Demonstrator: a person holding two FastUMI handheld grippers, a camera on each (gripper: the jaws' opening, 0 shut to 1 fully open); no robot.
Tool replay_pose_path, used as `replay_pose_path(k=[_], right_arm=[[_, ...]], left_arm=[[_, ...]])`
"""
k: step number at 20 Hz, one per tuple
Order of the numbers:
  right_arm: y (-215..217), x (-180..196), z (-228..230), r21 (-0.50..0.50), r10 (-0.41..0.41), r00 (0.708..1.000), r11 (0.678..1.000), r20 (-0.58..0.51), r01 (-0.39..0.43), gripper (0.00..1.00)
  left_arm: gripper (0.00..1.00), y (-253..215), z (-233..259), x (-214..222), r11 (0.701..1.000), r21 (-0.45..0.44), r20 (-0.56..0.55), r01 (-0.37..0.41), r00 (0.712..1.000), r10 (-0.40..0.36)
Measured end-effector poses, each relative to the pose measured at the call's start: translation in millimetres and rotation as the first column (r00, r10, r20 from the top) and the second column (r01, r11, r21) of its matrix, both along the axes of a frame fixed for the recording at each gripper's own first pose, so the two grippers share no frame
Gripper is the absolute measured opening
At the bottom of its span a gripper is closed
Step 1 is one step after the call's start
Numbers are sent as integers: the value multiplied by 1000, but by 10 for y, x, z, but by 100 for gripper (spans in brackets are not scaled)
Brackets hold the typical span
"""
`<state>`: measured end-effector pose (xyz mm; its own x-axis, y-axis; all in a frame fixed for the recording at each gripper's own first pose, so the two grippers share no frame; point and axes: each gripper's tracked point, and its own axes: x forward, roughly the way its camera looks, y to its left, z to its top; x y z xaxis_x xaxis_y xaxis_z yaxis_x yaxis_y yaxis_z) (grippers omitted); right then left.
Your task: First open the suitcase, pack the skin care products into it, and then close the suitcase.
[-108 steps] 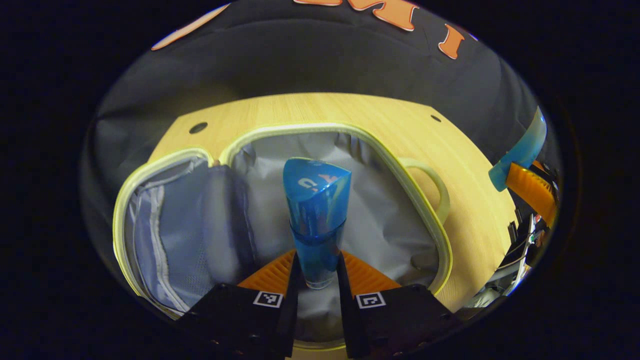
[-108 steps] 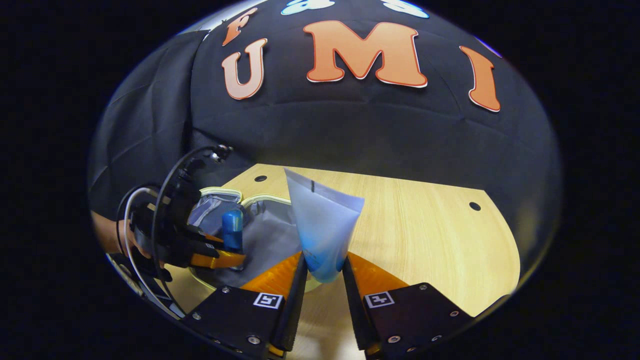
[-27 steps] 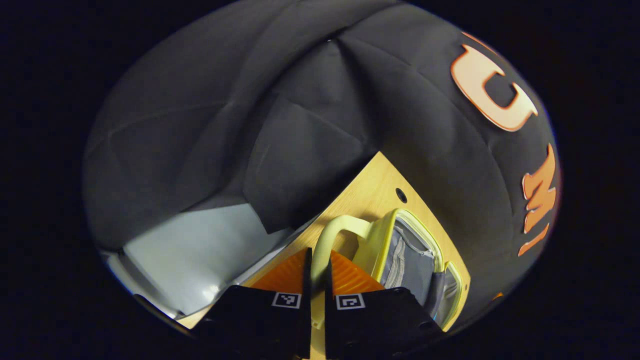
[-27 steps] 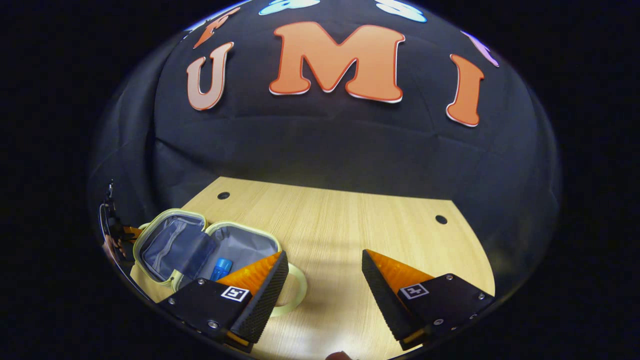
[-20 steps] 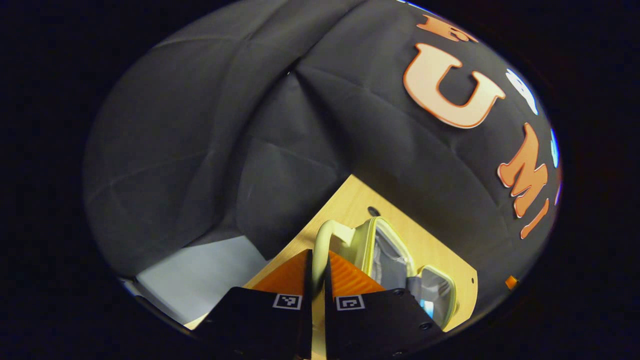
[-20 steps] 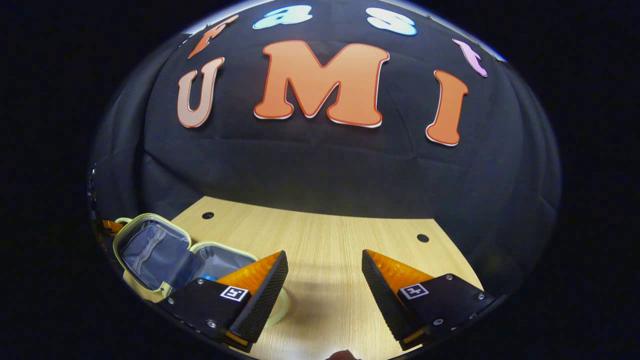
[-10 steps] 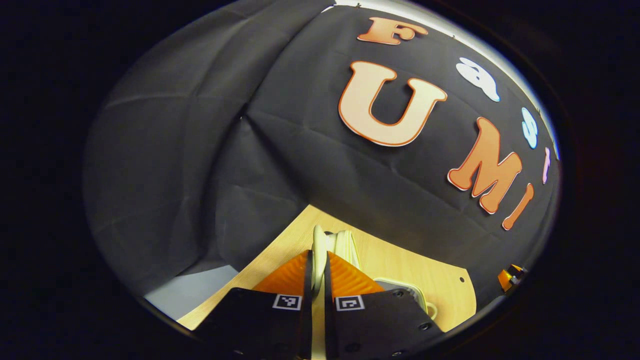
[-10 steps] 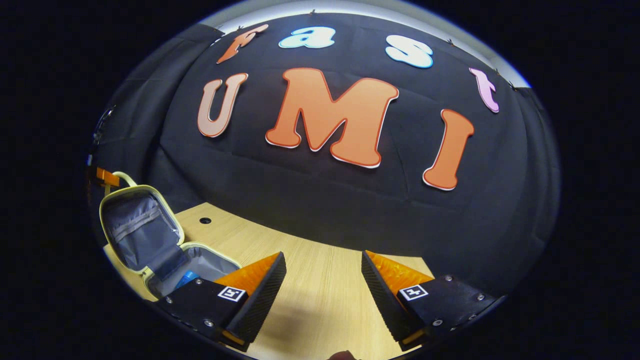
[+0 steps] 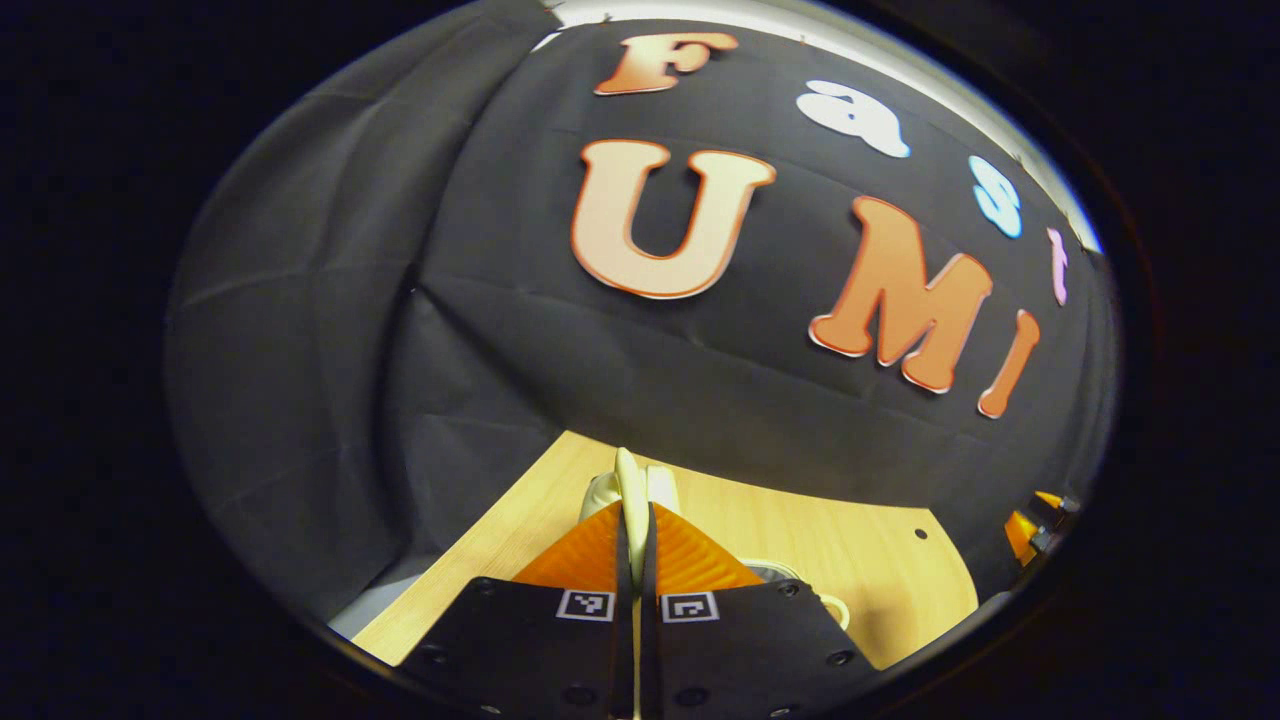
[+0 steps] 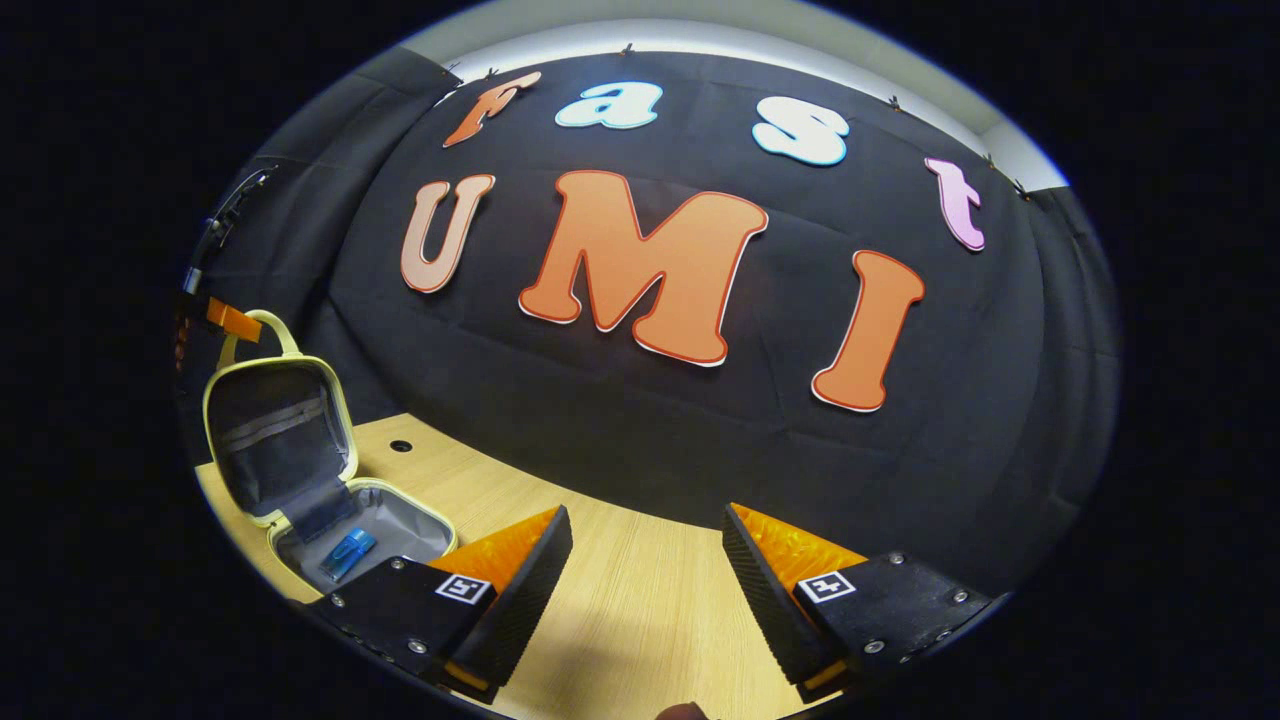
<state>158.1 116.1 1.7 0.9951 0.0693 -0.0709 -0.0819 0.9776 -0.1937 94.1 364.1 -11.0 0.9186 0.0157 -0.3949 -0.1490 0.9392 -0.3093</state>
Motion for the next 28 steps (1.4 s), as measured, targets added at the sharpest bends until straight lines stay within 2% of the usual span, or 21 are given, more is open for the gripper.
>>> replay_pose_path(k=[4, 11, 17, 21, 23, 25, 28], right_arm=[[-143, -36, -18, 6, -11, 1000, 1000, 2, 11, 96], [-415, -155, -66, 23, -43, 999, 999, 1, 43, 96], [-548, -210, -264, 36, -40, 998, 998, -38, 42, 96], [-639, -290, -283, 33, -49, 998, 998, -41, 51, 96], [-715, -306, -316, 45, -56, 997, 997, -47, 58, 96], [-763, -332, -321, 70, -55, 997, 996, -46, 58, 96], [-846, -371, -333, 66, -65, 997, 996, -41, 68, 95]], left_arm=[[3, -611, 178, 116, 994, 22, 23, 103, 994, -103], [3, -1349, 190, 156, 979, 8, 20, 203, 979, -203], [3, -2245, -29, 101, 945, -39, -11, 325, 946, -325], [3, -2609, -220, 88, 927, -37, -54, 374, 925, -375], [3, -2752, -338, 85, 919, -24, -86, 394, 915, -394], [3, -2924, -467, 58, 909, 28, -119, 416, 904, -411], [3, -3205, -701, -8, 875, 121, -185, 469, 876, -444]])
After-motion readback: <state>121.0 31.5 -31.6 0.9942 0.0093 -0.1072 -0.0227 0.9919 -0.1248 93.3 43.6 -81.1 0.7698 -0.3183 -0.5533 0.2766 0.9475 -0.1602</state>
